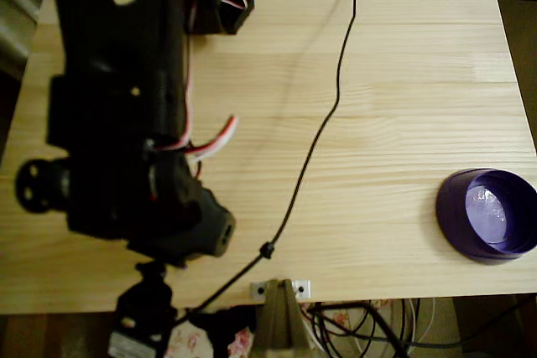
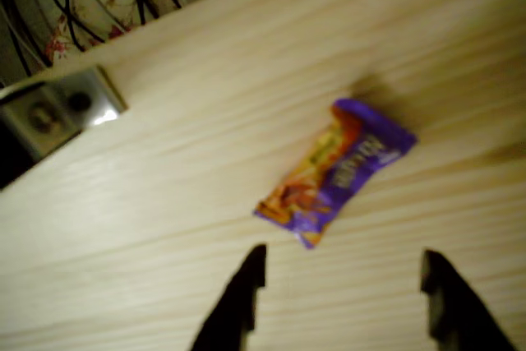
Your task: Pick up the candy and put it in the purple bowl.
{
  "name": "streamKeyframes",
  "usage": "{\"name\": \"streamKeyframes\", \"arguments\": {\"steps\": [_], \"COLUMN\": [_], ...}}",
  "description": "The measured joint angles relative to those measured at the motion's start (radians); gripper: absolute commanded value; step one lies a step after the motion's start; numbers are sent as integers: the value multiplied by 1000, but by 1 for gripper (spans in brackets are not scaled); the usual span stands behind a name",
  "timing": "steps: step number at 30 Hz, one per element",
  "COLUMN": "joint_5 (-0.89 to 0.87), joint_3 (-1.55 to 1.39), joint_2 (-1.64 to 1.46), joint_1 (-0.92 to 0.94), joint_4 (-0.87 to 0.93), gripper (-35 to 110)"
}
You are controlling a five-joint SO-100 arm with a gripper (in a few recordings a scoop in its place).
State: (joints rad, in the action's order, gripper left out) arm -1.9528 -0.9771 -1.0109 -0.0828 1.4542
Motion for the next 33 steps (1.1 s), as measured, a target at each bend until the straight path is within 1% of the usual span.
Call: {"name": "streamKeyframes", "arguments": {"steps": [19,27,33], "joint_5": [-144,-143,-106], "joint_3": [66,67,67], "joint_2": [103,135,140], "joint_1": [-49,-52,-51], "joint_4": [-2,-23,-43], "gripper": [41,39,37]}}
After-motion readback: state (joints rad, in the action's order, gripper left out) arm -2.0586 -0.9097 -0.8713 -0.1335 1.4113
